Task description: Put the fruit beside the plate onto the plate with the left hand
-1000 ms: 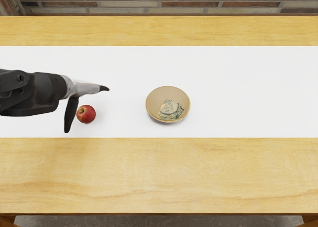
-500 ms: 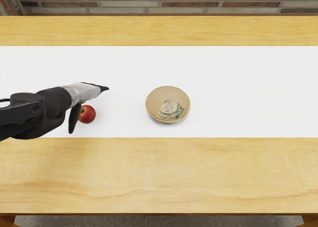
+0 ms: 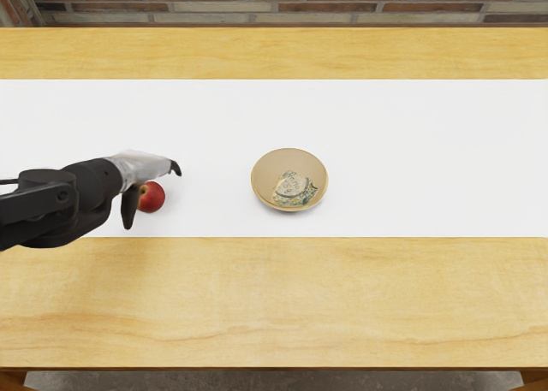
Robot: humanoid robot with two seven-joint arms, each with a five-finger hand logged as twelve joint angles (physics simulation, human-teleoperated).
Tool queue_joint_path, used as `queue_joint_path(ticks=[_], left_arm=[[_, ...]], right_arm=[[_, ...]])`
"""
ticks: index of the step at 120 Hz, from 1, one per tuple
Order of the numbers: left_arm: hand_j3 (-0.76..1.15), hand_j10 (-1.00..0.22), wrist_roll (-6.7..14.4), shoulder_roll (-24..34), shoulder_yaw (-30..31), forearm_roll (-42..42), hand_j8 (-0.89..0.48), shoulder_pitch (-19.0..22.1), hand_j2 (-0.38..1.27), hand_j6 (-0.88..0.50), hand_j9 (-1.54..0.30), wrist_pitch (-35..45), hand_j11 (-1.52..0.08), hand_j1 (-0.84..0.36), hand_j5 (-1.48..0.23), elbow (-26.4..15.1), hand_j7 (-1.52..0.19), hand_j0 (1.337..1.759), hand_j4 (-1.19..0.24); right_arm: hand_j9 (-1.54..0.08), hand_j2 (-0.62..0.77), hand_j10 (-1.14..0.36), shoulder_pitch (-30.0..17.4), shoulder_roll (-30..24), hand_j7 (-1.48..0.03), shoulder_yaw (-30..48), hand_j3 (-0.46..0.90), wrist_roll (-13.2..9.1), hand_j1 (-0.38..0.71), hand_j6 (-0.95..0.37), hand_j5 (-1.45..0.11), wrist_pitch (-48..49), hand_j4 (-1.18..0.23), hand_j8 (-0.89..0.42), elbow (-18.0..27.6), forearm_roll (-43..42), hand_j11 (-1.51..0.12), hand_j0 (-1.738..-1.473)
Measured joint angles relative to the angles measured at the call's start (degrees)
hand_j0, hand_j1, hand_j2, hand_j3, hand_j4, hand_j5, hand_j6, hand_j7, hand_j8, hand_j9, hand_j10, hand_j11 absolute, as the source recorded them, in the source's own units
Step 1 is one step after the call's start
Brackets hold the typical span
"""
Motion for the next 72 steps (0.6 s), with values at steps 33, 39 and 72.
queue_joint_path(ticks=[33,39,72], left_arm=[[0.00,-0.29,0.0,0.0,0.0,0.0,-0.29,0.1,0.06,-0.29,-0.37,1.0,-0.37,0.01,-0.37,-0.2,-0.37,1.658,-0.29],[0.00,-0.30,0.0,0.0,0.1,0.0,-0.30,0.1,0.06,-0.30,-0.39,1.0,-0.39,-0.01,-0.39,-0.2,-0.39,1.658,-0.30],[0.00,-0.36,0.0,0.4,0.3,2.0,-0.37,1.4,0.08,-0.37,-0.47,2.9,-0.47,-0.08,-0.47,-0.1,-0.47,1.658,-0.36]], right_arm=[[-0.02,0.00,-0.01,0.0,0.0,-0.02,0.0,0.00,0.0,-0.33,-0.01,-0.02,0.0,-0.01,-0.01,0.0,0.0,-0.02,-1.658],[-0.02,0.00,-0.01,0.0,0.0,-0.02,0.0,0.00,0.0,-0.33,-0.01,-0.02,0.0,-0.01,-0.01,0.0,0.0,-0.02,-1.658],[-0.02,0.00,-0.01,0.0,0.0,-0.02,0.0,0.00,0.0,-0.33,-0.01,-0.02,0.0,-0.01,-0.01,0.0,0.0,-0.02,-1.658]])
